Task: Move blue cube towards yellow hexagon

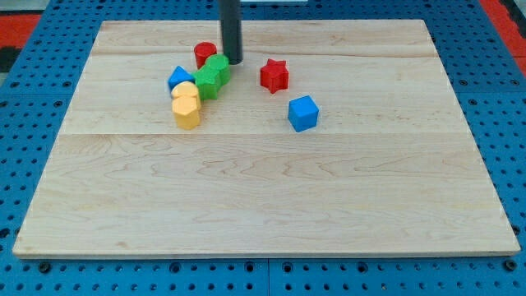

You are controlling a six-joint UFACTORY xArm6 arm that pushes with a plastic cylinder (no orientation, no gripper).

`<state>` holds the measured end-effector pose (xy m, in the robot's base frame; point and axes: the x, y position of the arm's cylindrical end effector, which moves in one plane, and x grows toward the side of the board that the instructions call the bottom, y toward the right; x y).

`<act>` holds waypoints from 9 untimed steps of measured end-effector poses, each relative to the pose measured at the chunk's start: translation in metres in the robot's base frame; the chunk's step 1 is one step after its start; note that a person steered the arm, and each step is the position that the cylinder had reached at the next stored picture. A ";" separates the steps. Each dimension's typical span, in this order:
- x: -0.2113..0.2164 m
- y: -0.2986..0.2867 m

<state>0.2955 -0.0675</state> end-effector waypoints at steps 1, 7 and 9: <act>0.007 -0.022; -0.004 0.181; 0.073 0.255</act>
<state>0.3689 0.1874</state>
